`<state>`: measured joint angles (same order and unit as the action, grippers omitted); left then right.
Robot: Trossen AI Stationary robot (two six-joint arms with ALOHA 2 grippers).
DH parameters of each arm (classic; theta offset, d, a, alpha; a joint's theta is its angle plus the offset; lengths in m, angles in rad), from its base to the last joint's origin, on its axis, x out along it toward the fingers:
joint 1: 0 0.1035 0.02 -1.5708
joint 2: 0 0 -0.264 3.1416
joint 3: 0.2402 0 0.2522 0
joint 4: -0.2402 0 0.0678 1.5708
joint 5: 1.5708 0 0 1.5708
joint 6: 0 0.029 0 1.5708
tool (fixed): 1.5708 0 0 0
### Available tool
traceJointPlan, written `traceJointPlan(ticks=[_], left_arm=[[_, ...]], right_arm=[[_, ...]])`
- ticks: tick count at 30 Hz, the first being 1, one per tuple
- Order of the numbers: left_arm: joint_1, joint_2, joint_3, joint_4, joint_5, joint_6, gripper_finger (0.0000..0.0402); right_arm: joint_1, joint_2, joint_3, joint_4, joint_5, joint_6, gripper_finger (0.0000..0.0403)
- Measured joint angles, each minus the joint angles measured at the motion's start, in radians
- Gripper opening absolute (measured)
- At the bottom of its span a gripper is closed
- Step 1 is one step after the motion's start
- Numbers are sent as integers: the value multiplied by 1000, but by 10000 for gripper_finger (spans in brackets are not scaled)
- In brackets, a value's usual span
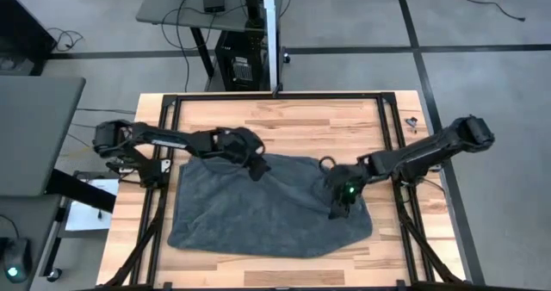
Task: Roll towel
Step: Fold the black towel
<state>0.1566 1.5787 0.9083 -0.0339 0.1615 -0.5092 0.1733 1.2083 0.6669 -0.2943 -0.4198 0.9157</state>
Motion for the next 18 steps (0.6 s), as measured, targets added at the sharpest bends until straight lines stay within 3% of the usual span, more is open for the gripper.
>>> traceJointPlan(ticks=[4,9,13,18], left_arm=[[0,65,115,-50,13,120,189],[0,122,180,-66,13,232,189],[0,142,182,-94,12,263,189],[0,143,182,-157,5,259,189]], right_arm=[[-98,-106,25,-149,43,-26,249],[-271,-155,42,-371,244,-162,249],[-394,-79,9,-407,285,-278,249],[-433,63,-16,-303,297,-435,249]])
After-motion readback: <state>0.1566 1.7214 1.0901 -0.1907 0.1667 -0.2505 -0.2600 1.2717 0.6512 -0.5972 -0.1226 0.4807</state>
